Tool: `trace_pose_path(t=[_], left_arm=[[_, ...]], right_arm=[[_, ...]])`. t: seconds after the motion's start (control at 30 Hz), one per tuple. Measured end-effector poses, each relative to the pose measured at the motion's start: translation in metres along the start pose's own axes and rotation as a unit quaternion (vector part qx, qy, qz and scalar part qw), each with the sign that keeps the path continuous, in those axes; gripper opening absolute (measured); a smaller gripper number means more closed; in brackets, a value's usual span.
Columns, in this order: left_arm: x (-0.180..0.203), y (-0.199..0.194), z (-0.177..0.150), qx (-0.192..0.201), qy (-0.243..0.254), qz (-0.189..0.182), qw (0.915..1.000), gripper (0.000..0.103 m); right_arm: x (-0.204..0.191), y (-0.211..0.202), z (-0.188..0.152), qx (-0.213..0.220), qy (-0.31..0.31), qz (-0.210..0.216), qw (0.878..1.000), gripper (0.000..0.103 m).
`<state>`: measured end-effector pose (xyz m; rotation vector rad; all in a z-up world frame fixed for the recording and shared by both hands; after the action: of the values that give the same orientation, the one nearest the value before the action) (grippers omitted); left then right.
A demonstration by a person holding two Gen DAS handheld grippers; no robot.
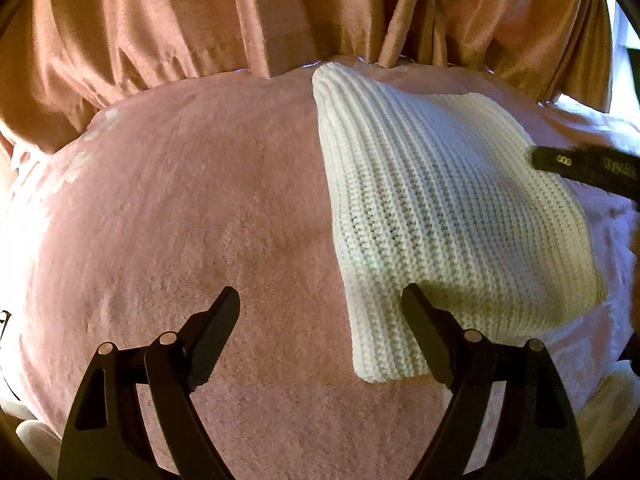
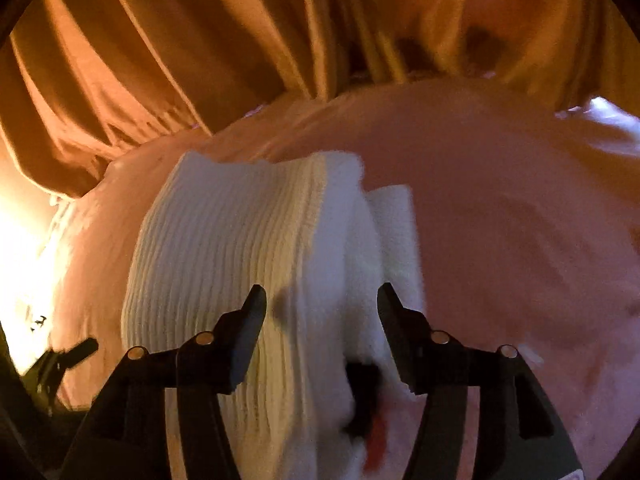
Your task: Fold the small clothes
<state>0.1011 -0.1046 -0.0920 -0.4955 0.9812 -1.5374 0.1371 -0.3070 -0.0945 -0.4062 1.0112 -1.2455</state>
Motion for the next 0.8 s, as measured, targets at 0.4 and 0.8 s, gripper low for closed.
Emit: trace_pose_path(t=[0.4, 0.8], left_arm=[[0.004, 0.004, 0.008, 0.005, -0.003, -0.006, 1.0, 0.085], [-0.018, -0.007, 0.013, 0.0, -0.044, -0.041, 0.9982, 0.086]], right_arm=[[0.026, 0.024, 0.021, -0.023, -0.012, -0.004, 1.0, 0.03], [-0.024, -0.052, -0.067, 0.01, -0.003, -0.019, 1.0, 0.062]])
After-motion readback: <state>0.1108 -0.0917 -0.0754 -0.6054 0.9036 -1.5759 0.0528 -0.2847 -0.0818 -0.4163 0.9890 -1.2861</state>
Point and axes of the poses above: each gripper's, at about its wrist camera, not at the fingertips, and y roughly the way its jaws point, x to its right, z to its top, the point moved 5 cm from there along y, roughly the way its jaws point, and after that the axes turned 13 degrees about z, right-handed, at the moved point
